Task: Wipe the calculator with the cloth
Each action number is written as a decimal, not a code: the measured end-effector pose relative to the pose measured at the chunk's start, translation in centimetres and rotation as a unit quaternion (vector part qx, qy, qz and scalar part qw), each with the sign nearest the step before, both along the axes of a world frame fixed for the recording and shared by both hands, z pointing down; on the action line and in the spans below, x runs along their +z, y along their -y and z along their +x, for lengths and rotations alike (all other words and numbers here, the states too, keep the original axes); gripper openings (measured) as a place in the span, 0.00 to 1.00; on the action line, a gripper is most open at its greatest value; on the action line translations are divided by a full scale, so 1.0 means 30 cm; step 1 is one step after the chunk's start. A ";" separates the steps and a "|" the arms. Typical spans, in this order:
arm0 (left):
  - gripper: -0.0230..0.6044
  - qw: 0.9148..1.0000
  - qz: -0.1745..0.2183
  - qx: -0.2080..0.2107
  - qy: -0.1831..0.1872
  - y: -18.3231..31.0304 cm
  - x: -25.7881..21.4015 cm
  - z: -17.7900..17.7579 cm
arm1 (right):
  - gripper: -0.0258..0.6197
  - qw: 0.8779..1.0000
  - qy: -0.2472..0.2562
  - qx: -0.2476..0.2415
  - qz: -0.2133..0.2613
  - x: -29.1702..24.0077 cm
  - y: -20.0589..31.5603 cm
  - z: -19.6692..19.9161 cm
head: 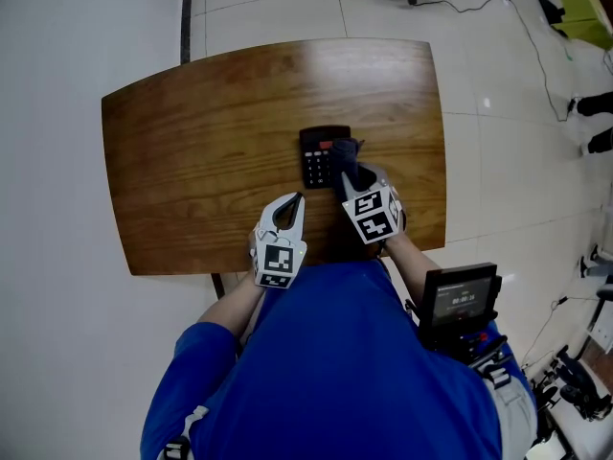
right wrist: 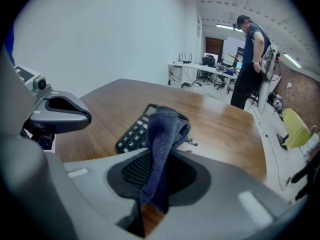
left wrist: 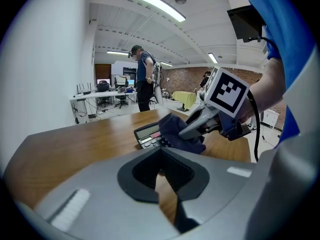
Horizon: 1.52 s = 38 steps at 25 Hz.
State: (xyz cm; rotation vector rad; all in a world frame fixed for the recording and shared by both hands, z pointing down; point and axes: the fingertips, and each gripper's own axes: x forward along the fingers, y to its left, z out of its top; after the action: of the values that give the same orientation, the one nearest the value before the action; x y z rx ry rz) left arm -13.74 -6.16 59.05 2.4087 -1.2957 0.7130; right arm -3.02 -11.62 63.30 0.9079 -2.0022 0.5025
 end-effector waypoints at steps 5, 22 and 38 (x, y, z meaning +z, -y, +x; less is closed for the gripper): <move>0.05 1.000 0.002 -0.016 0.009 -0.022 -0.044 -0.030 | 0.18 0.998 0.028 -0.059 -0.006 -0.024 -0.048 -0.177; 0.05 1.000 -0.003 0.001 0.011 -0.020 -0.019 -0.004 | 0.18 0.999 0.018 -0.039 -0.015 0.032 -0.053 -0.109; 0.05 1.000 0.009 0.012 0.007 0.002 0.011 0.027 | 0.18 1.000 0.015 -0.001 -0.006 0.033 -0.015 -0.012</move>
State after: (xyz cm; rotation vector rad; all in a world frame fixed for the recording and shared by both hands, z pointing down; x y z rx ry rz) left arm -12.92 -6.21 59.37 2.4424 -1.2850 0.7282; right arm -3.39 -11.16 64.30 0.8964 -2.0243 0.5297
